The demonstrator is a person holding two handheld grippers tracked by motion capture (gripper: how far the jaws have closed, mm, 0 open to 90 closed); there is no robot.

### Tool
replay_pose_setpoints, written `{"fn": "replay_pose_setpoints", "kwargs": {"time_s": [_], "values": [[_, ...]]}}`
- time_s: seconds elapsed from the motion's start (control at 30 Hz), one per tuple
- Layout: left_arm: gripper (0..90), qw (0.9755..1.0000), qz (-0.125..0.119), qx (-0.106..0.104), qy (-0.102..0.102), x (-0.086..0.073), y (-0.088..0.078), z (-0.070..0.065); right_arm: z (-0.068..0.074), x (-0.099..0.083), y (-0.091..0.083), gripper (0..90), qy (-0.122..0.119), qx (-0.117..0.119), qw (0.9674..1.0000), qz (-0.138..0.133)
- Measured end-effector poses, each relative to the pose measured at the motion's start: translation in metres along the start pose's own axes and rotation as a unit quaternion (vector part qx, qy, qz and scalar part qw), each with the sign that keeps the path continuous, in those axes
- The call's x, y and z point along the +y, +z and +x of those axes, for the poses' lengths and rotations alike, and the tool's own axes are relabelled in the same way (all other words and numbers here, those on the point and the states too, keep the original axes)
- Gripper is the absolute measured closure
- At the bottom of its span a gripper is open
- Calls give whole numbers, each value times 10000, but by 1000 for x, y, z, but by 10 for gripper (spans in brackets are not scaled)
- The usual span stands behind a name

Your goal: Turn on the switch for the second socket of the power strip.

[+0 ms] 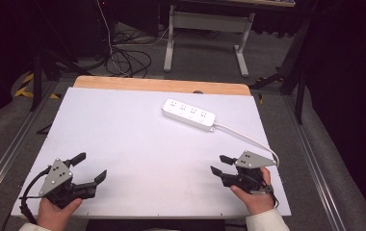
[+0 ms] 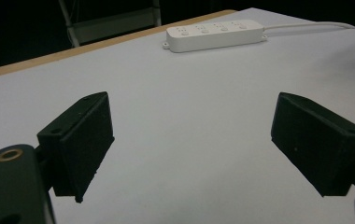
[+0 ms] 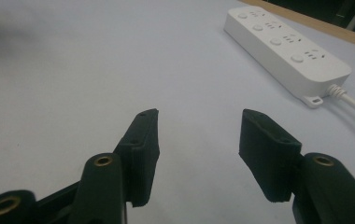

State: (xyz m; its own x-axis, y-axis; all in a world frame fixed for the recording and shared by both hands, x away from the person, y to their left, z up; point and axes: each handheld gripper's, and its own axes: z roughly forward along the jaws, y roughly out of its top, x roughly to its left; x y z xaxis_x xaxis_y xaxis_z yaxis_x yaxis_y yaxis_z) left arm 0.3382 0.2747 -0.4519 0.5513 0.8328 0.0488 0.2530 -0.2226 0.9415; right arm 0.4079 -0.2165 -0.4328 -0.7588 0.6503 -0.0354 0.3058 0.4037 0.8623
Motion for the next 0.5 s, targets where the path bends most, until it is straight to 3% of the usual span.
{"fn": "replay_pose_setpoints", "kwargs": {"time_s": [0.5], "values": [[134, 10000, 21, 8, 29, 0, 1, 0, -14, 39, 2, 488, -37, 32, 10000, 46]]}}
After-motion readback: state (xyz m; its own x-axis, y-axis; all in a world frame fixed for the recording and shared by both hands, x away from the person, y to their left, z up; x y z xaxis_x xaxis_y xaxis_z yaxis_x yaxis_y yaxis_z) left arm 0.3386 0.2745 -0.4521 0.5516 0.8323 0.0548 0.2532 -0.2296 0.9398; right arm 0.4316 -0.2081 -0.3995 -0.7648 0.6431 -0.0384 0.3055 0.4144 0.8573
